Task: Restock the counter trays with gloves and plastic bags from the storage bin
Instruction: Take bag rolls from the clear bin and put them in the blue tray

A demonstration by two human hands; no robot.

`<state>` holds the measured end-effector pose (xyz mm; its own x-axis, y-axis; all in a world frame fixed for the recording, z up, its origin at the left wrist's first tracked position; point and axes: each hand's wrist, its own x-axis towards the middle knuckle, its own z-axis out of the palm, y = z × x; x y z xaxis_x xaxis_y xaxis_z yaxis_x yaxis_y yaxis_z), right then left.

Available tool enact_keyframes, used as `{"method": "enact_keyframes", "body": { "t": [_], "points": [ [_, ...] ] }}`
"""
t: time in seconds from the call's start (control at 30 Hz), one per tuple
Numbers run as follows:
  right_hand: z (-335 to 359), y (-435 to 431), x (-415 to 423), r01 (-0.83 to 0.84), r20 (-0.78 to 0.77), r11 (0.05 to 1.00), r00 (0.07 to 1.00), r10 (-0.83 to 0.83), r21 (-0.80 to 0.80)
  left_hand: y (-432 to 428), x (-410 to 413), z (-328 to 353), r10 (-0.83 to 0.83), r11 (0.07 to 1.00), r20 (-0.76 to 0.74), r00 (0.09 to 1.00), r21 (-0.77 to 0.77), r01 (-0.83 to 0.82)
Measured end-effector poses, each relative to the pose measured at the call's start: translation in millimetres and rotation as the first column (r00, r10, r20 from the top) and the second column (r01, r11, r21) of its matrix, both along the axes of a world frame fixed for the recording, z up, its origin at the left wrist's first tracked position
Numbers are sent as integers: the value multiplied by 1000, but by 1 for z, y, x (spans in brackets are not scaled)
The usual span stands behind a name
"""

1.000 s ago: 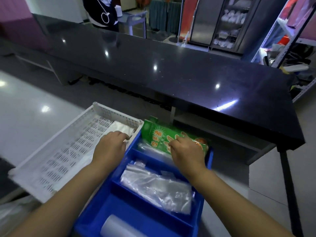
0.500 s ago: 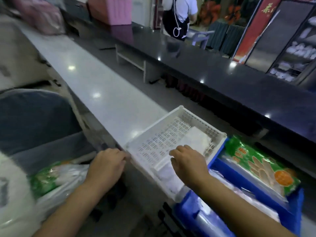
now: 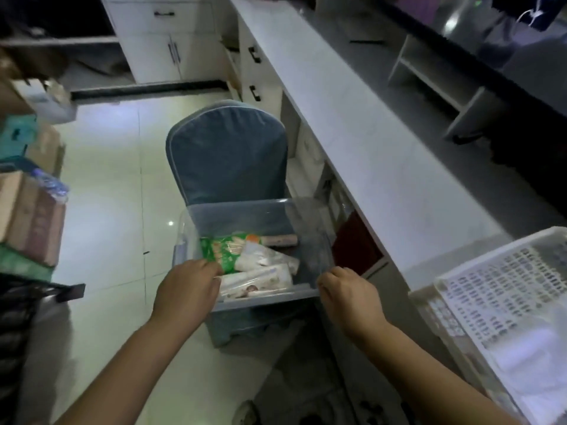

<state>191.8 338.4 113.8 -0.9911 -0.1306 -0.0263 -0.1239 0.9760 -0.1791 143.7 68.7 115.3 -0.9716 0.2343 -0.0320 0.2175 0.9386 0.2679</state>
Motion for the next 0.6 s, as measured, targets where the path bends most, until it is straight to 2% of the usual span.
{"method": "enact_keyframes", "body": {
  "t": [0.2,0.33,0.43,0.6],
  "points": [
    [-64,-17,-61,7,171,1000,985,-6,-5,-16,-24,-39,78,997,64,995,20,-80],
    [-111,-30,-112,-12,333,995,942,45,-101,-8,-54,-56,56,997,136,989,-54,-50],
    [-148,-38,-148,-82,447,991,886,122,-108,-1,-81,-64,107,994,183,977,-42,-101],
    [-212,-48,-205,-246,512,969,828,228,-34,1,-110,-99,225,974,249,942,-57,-217]
  ]
}}
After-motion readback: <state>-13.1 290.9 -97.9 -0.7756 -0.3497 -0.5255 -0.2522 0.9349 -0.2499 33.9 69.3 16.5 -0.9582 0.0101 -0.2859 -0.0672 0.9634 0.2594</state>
